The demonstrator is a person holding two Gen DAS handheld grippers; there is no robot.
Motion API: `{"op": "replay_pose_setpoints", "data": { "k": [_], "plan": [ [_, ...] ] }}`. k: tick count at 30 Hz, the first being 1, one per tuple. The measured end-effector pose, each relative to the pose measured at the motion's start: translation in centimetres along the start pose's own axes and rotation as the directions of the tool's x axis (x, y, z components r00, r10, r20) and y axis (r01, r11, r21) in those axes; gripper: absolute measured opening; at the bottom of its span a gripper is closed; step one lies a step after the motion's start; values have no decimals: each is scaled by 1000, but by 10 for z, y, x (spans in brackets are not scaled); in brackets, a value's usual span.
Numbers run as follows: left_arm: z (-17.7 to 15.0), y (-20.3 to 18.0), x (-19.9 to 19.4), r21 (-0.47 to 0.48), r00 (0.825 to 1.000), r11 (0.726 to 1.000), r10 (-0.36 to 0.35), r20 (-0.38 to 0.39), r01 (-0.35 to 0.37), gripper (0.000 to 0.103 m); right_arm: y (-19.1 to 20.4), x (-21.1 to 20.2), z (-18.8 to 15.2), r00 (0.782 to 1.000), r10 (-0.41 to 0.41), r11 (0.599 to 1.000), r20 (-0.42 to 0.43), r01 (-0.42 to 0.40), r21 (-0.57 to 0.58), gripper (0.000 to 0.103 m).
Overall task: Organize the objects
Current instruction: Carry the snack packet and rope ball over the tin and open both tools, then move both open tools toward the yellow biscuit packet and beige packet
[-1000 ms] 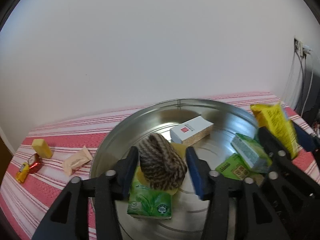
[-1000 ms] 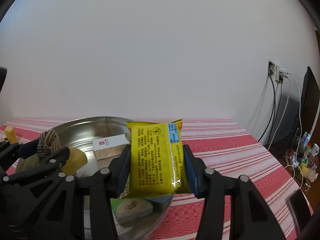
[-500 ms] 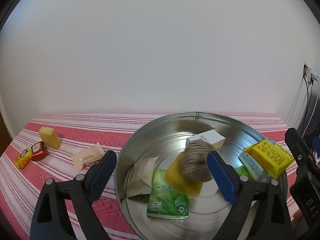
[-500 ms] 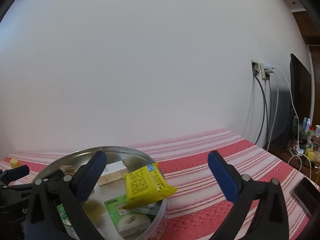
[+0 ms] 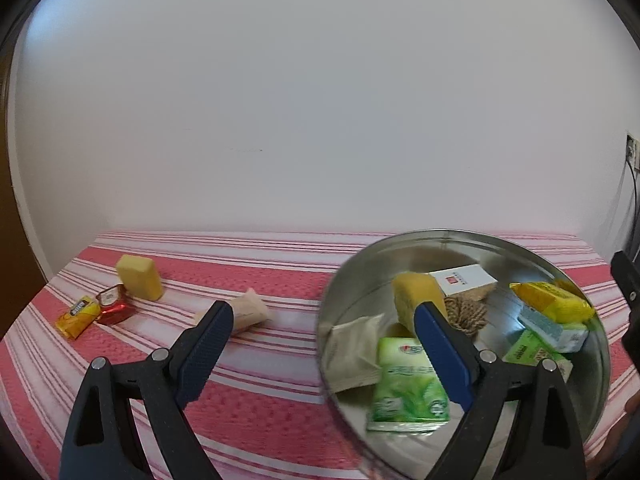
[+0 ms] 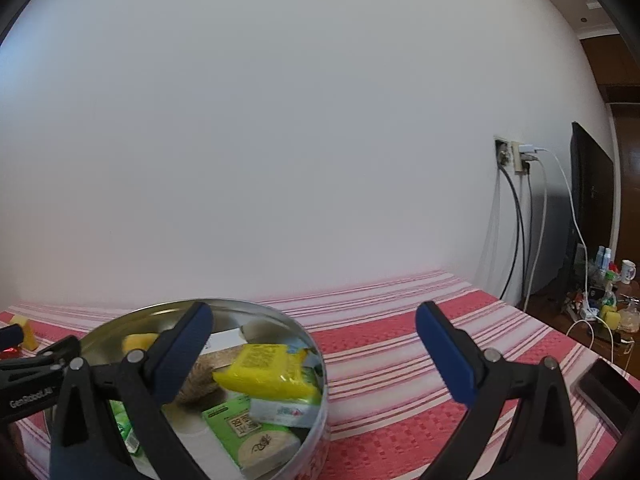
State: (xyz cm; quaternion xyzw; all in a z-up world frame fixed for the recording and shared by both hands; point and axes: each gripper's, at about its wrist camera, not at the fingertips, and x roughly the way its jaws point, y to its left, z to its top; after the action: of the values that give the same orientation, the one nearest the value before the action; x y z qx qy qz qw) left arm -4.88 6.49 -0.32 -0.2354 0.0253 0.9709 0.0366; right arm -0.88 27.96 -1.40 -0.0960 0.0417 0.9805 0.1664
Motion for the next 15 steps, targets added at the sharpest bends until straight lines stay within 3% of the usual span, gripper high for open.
{"op": "replay_pose_setpoints", "data": {
  "k": [11, 15],
  "plan": [
    [-3, 30, -7, 18, 996, 998, 61, 63, -62, 93, -8, -5, 3, 996, -92, 994, 6, 91, 56, 103],
    [-8, 51, -8, 17, 991, 995, 96, 97, -98, 93, 2, -13, 3, 997, -76, 992, 18, 73, 104, 103]
  ]
}}
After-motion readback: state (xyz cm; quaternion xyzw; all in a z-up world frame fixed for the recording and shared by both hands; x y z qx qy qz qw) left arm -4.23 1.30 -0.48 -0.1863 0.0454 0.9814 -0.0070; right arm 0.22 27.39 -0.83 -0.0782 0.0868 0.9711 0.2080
